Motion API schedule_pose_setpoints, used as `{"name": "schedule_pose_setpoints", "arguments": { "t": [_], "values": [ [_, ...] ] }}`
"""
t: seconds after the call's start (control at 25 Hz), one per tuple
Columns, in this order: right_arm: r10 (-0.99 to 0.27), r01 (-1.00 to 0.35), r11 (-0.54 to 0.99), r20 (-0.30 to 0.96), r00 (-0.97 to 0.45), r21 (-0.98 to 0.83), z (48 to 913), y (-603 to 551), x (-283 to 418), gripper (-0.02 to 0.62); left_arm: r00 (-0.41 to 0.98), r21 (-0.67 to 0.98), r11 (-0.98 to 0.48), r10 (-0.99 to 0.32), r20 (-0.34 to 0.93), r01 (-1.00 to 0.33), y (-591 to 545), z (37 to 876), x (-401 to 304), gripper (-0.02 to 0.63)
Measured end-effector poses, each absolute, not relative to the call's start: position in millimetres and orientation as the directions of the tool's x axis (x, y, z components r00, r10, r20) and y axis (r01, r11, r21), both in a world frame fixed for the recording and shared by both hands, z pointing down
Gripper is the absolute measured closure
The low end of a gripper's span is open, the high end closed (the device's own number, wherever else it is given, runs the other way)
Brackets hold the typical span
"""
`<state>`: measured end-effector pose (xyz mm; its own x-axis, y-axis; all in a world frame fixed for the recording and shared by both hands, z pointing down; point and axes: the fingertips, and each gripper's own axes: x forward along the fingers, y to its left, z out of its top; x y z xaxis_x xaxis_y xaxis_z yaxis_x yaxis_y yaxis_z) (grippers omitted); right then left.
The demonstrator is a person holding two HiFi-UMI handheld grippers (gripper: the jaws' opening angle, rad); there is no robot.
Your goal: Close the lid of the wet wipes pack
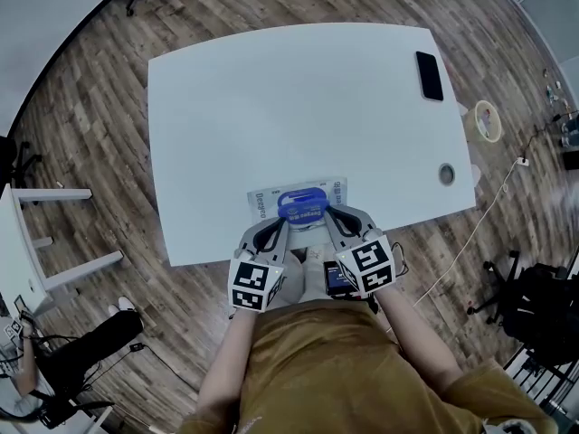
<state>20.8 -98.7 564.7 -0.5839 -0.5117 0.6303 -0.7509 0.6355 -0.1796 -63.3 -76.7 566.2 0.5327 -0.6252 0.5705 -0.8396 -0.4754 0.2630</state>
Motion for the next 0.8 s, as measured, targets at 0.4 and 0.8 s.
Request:
{"name": "schedule_pose_setpoints", "arguments": {
  "t": [0.4, 0.8],
  "values": [
    [-0.491, -0.744, 0.643, 0.648, -0.582, -0.180, 575, -106, 16, 0.587, 0.529, 0.238, -0.497, -0.601, 0.599, -0.834, -88, 580, -63, 0.601],
    [-0.478, -0.743, 0.648, 0.669, -0.569, -0.169, 584, -108, 19, 0.588, 0.526, 0.236, -0.499, -0.591, 0.611, -0.834, -95, 586, -61, 0.601]
  ]
}}
